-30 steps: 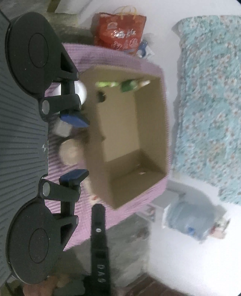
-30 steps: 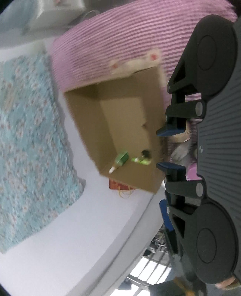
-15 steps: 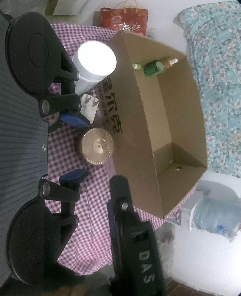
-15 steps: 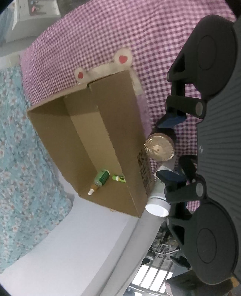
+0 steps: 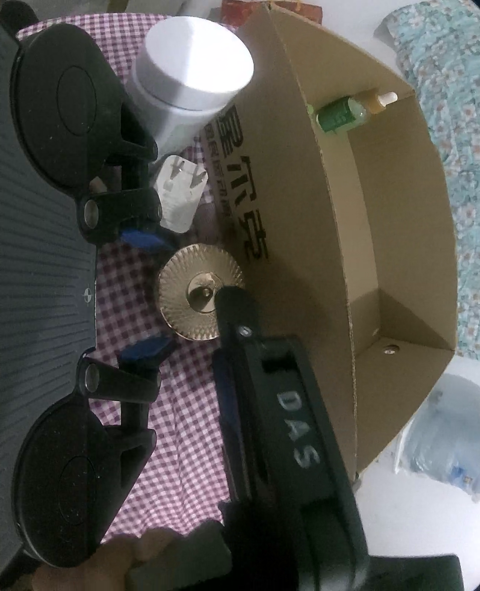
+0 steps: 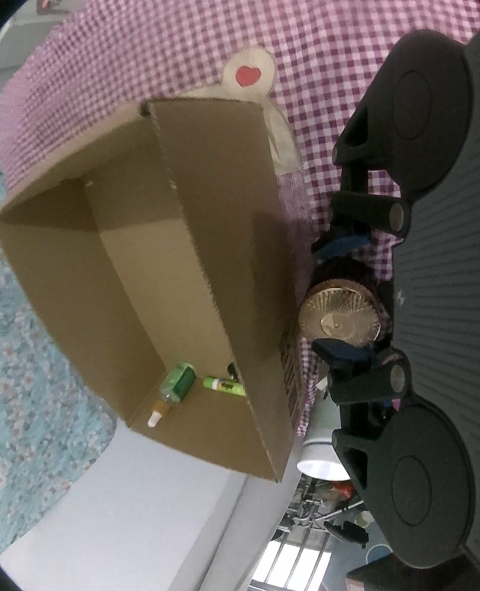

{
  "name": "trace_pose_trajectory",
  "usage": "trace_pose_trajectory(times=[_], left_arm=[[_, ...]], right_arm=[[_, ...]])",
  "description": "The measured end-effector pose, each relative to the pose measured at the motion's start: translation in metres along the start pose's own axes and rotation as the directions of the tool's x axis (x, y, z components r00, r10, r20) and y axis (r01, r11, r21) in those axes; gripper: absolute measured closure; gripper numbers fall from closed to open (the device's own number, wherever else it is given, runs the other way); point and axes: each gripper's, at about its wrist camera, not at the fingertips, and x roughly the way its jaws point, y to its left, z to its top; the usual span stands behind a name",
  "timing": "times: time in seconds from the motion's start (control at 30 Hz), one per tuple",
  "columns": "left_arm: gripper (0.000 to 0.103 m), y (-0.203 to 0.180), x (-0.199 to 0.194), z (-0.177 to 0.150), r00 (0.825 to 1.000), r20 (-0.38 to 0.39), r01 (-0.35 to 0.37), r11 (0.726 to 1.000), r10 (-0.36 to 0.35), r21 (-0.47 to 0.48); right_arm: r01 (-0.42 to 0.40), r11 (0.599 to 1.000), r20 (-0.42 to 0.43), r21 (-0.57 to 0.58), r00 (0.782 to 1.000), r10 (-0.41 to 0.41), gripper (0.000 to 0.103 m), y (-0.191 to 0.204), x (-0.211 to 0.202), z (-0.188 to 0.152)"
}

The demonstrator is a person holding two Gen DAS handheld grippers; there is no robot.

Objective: Organize rigid objects
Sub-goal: 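Reach to the gold-lidded jar and grasp it with the right tool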

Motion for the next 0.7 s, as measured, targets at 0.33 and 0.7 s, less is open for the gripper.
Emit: trace_pose_trajectory(times=[0.33, 0.7], left_arm=[[0.053, -0.011, -0.005, -0.001, 1.0, -0.002, 0.02, 0.998, -0.02, 0.056], [0.053, -0.048, -0.011, -0.009, 0.996, -0.006, 0.092, 0.985, -0.092, 0.143]], right_arm=[[-0.031, 0.999, -0.051, 0.025, 0.998, 0.032, 0.057, -0.01, 0.0, -0.004], [-0.003, 0.996, -0.053, 0.088, 0.999, 0.007, 0.057, -0.037, -0.031, -0.028]])
